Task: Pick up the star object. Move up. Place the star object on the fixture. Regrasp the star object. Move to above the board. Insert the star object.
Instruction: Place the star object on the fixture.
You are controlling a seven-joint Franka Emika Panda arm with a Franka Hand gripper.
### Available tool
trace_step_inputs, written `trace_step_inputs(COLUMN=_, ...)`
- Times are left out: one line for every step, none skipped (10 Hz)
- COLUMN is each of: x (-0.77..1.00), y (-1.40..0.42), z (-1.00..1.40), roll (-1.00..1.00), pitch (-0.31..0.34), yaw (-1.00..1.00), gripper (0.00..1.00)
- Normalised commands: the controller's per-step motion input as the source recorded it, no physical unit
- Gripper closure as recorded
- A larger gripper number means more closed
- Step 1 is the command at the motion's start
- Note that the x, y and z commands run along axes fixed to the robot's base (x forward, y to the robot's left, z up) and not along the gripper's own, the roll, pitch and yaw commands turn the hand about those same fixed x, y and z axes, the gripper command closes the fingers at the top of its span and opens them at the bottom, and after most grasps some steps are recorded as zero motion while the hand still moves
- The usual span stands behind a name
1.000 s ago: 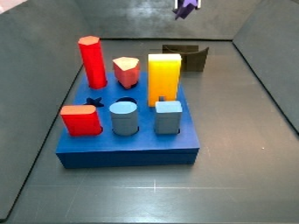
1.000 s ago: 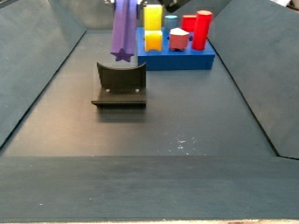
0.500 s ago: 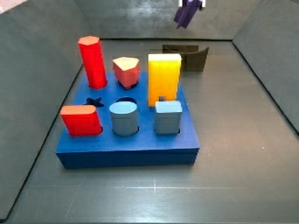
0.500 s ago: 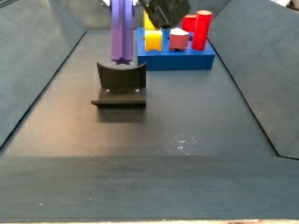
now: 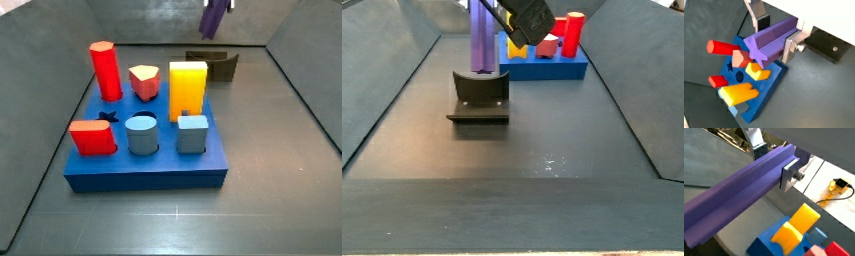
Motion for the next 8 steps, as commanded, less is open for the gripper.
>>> trace_step_inputs(x=0.09, y=0.13, z=-1.00, roll=-0.13, pitch=-0.041, yaw=-0.12, gripper=1.00)
trace_step_inputs(x=0.11, y=0.12, z=-1.00, roll=-0.12, pitch=-0.058, yaw=-0.10, gripper=1.00)
trace_step_inputs(x=0.12, y=0.10, z=-1.00, roll=-0.10, pitch=-0.061, yaw=-0.07, gripper=1.00)
trace_step_inputs(x=0.12, y=0.09, z=-1.00, roll=-0.09, pitch=-0.069, yaw=-0.05, gripper=1.00)
trace_step_inputs(x=0.12, y=0.08, z=-1.00, roll=-0.08, pitch=-0.077, yaw=-0.03, gripper=1.00)
trace_step_inputs(x=0.10, y=0.06, z=-0.82, roll=-0.08, pitch=-0.077, yaw=-0.02, gripper=1.00)
trace_step_inputs(x=0.08, y=0.04, z=-0.67, roll=-0.08, pitch=-0.063, yaw=0.00, gripper=1.00)
trace_step_inputs(x=0.07, y=0.03, z=-0.53, roll=-0.07, pitch=-0.057, yaw=0.00, gripper=1.00)
